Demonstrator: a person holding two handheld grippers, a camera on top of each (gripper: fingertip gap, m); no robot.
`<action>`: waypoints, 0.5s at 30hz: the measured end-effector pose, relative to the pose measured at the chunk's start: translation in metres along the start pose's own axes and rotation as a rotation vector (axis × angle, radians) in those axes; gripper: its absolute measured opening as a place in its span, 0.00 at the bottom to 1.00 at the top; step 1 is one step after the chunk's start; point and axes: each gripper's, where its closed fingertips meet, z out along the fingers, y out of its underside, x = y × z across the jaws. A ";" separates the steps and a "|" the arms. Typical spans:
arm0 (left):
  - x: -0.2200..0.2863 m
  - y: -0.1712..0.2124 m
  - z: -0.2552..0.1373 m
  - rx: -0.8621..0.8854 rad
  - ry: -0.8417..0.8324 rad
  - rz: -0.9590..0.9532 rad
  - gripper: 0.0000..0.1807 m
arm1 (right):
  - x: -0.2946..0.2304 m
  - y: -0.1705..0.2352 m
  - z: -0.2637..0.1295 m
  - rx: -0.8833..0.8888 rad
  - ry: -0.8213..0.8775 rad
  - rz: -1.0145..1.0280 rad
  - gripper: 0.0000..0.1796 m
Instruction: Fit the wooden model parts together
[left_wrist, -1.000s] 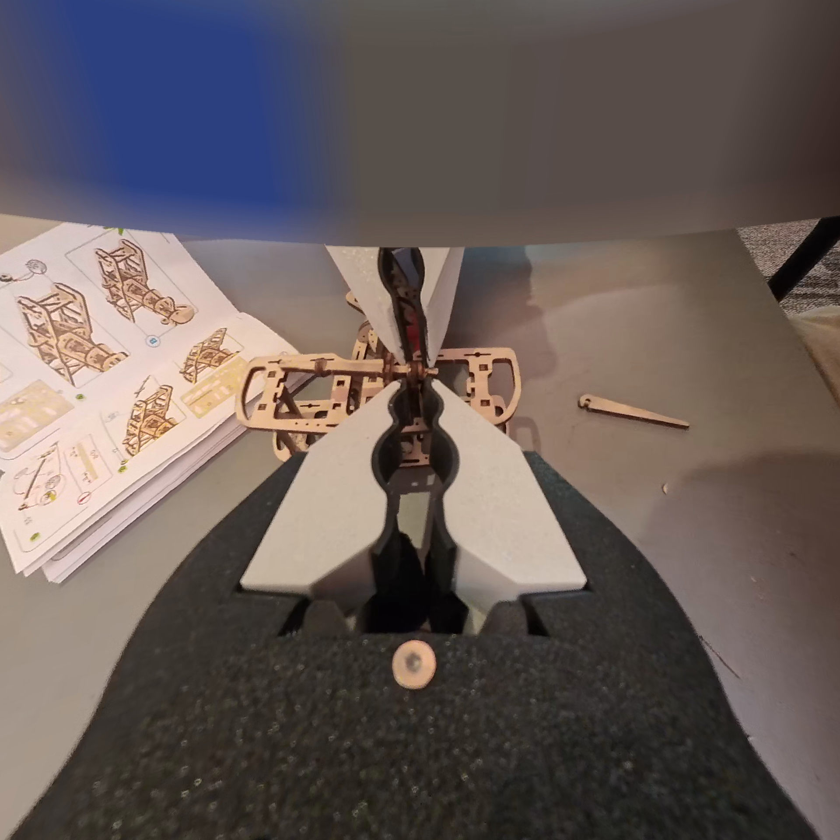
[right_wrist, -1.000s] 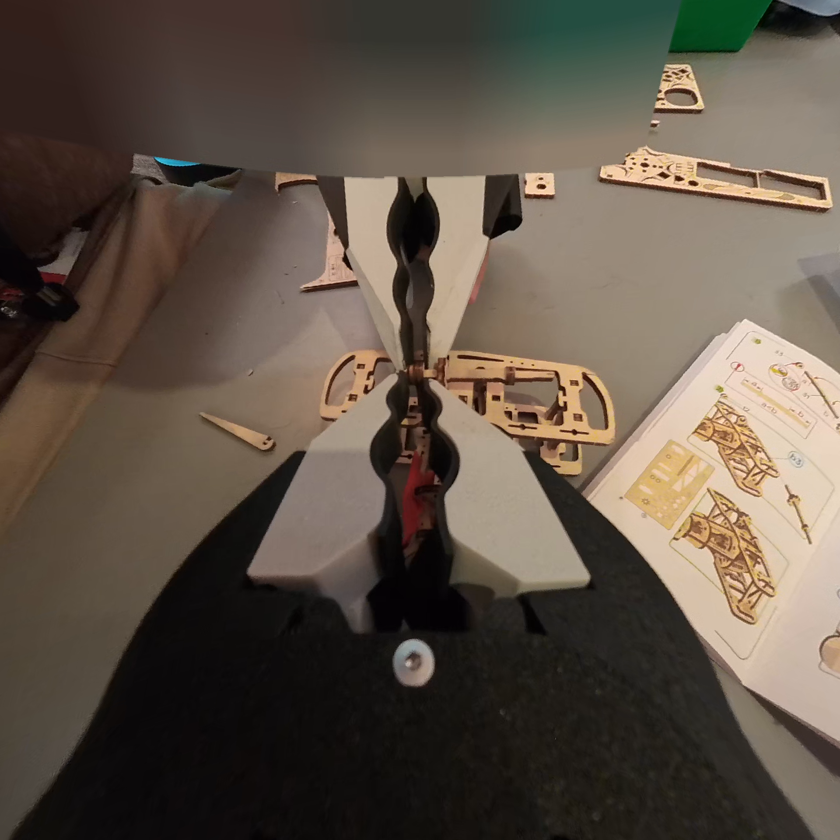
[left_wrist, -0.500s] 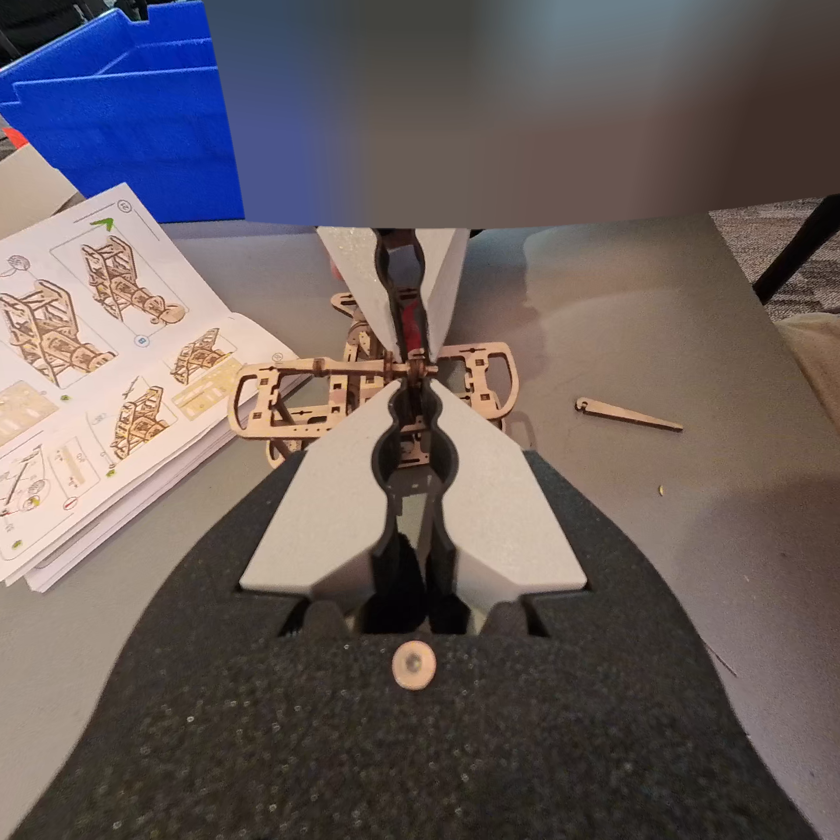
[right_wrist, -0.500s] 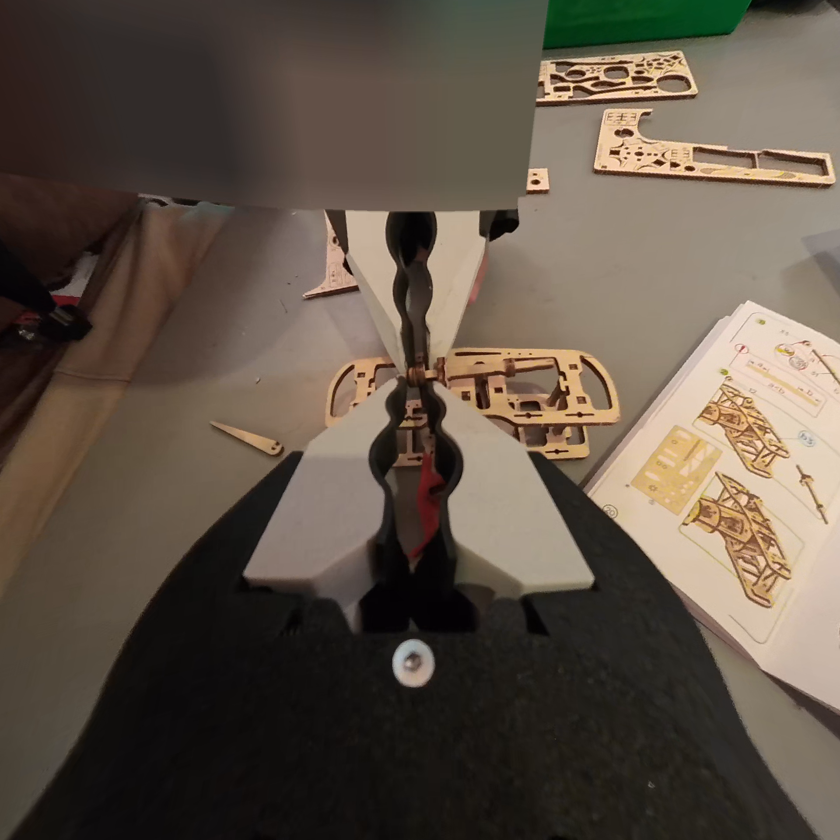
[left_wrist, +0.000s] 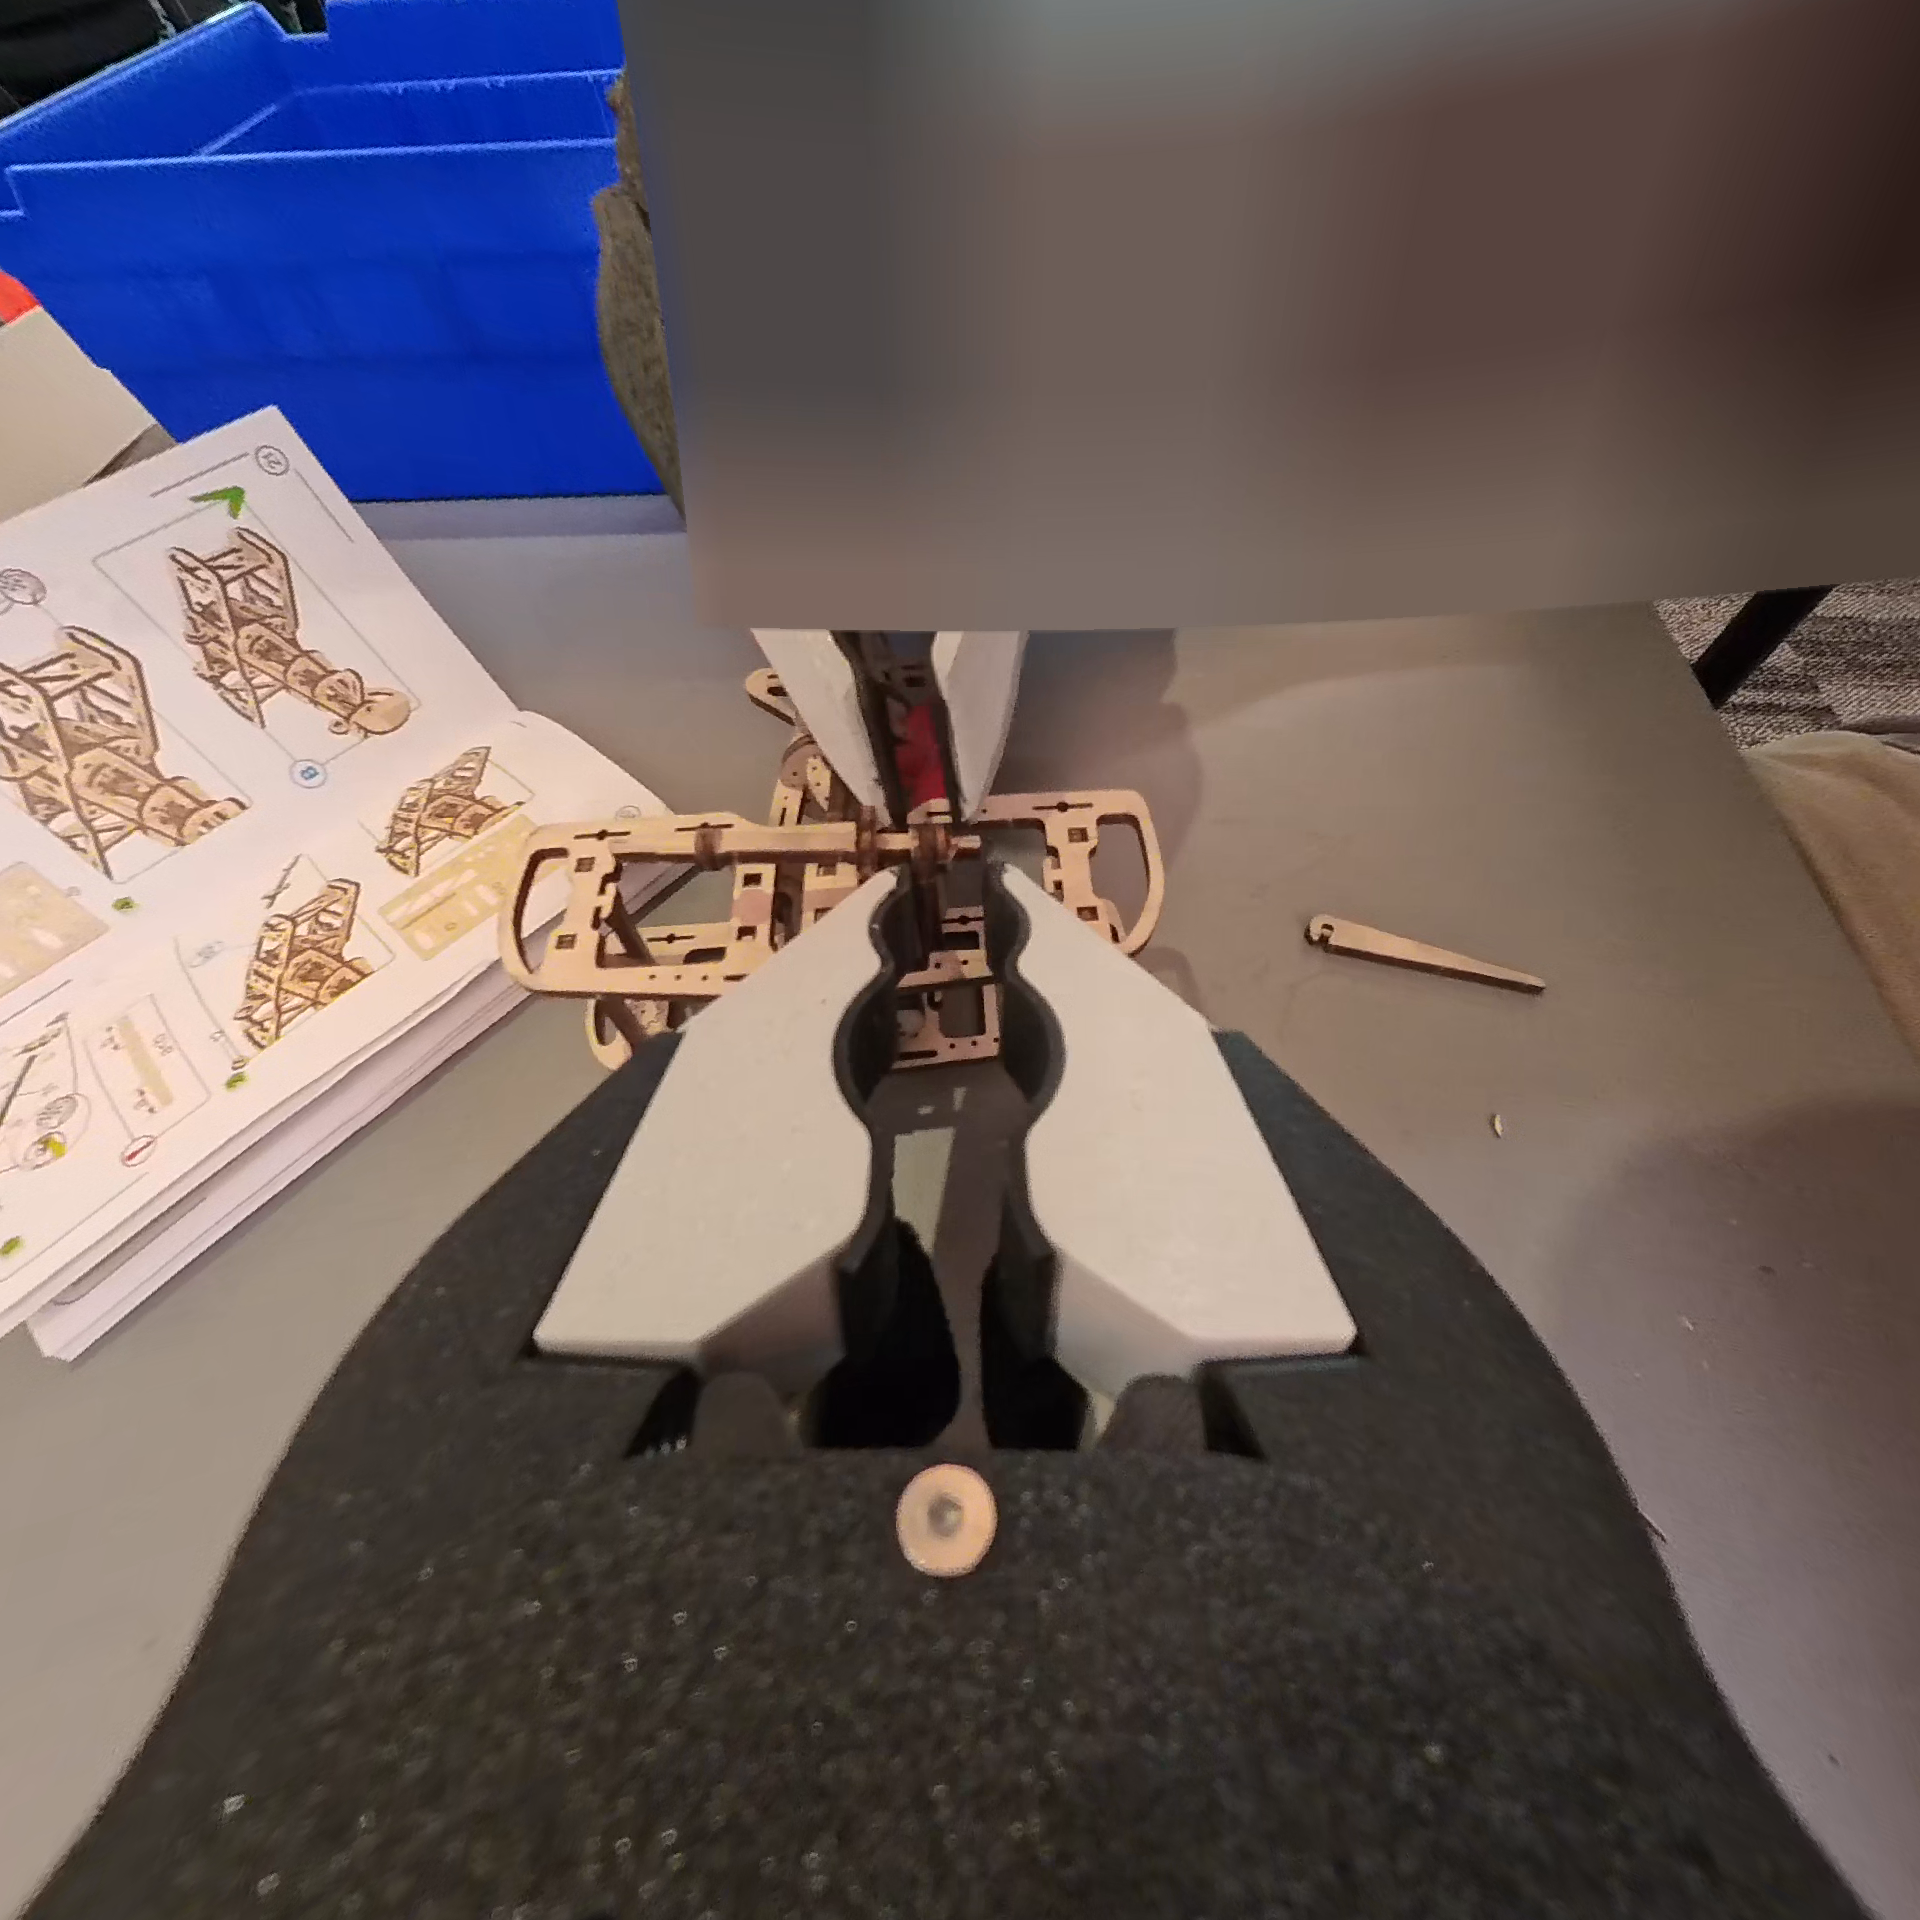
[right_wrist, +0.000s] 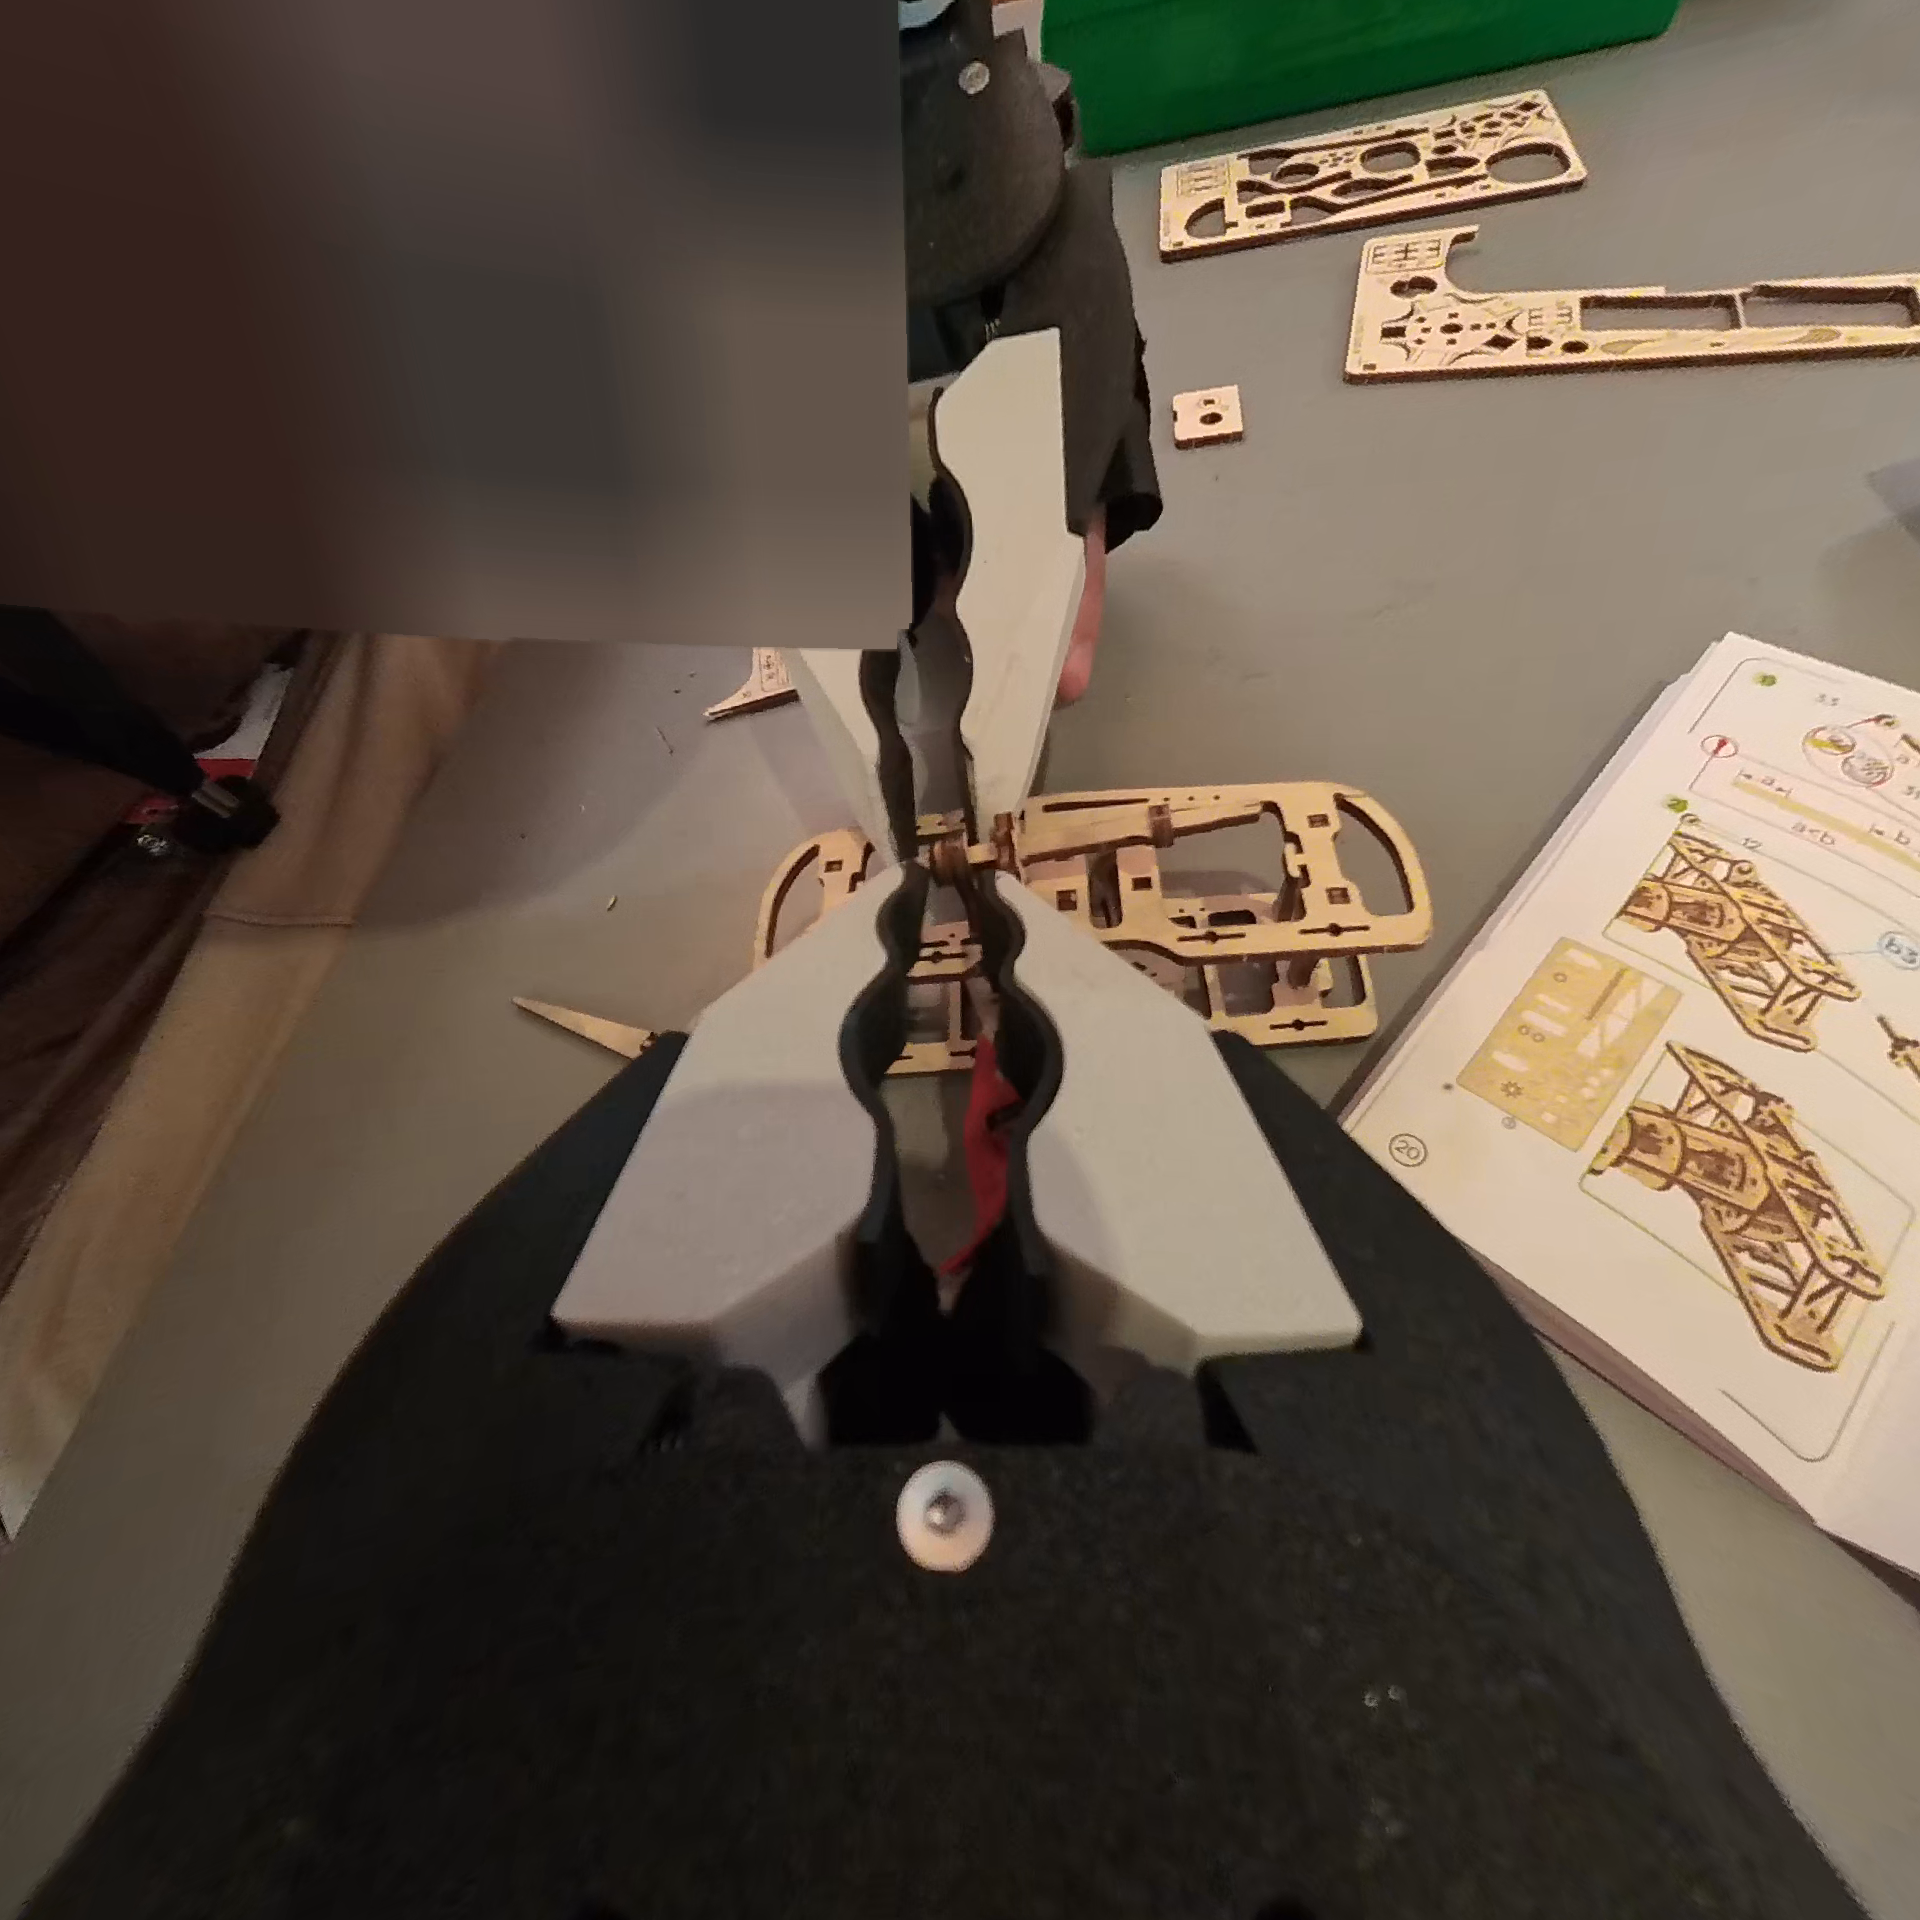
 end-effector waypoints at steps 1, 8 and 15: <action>0.000 0.000 0.000 0.000 -0.002 -0.001 0.05 | -0.001 0.000 0.000 -0.001 -0.001 -0.004 0.06; -0.007 0.002 -0.005 0.001 -0.001 0.003 0.04 | 0.004 -0.009 -0.013 0.054 0.027 -0.008 0.11; -0.007 0.003 -0.005 -0.003 -0.011 0.033 0.06 | 0.016 -0.004 -0.006 0.013 0.143 -0.098 0.29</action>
